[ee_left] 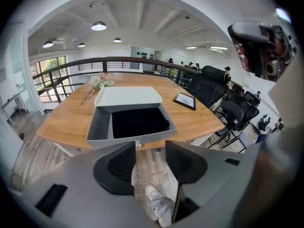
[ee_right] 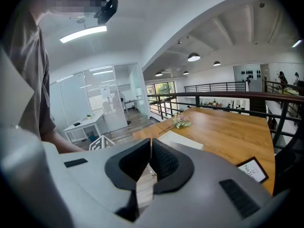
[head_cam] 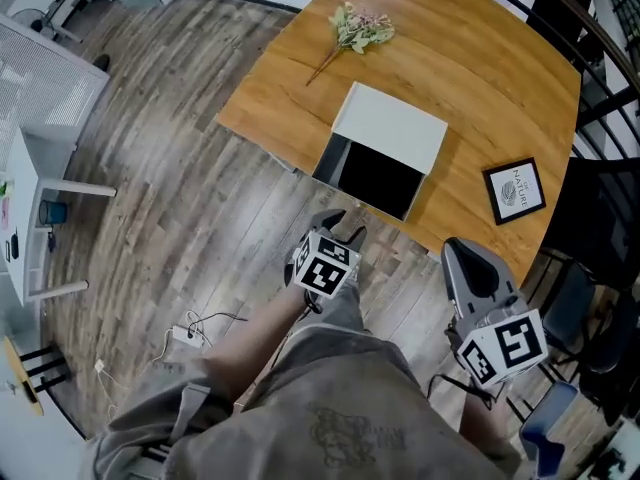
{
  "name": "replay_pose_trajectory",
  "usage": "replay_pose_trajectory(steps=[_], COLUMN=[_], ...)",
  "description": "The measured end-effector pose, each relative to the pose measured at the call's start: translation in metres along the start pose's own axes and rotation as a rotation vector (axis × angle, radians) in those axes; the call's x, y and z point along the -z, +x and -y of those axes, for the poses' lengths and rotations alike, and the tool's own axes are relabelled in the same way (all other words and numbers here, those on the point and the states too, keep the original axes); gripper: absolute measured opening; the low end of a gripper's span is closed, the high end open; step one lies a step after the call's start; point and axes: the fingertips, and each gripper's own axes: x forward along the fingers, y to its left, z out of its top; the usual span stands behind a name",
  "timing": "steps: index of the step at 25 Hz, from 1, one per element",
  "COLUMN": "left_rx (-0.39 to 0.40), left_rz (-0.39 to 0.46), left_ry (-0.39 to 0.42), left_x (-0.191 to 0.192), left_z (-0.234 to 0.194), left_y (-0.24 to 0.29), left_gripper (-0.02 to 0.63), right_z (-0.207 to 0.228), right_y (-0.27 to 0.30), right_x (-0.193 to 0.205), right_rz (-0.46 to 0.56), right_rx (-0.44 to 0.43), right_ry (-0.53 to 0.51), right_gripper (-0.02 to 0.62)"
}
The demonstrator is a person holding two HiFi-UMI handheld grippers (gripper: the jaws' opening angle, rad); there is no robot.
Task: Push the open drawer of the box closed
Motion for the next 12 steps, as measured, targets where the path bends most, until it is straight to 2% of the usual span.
replay_pose_trajectory(steps=[2,12], left_rx=[0.015,0.079], left_rz=[-0.027,-0.134], left_ry=[-0.036,-0.107], left_x=[0.003,0.018], left_z=[-0.008,-0.031], left_y=[0.016,0.065], left_gripper=[0.212,0.201], right_z=[0.002,0.019], right_y=[0.015,0.062], right_x=[0.0,-0.002], right_rz=[-0.019,-0.072], right_rx=[-0.004,-0.004], right_ry=[0.008,0.047], right_gripper=[0.037,0.038])
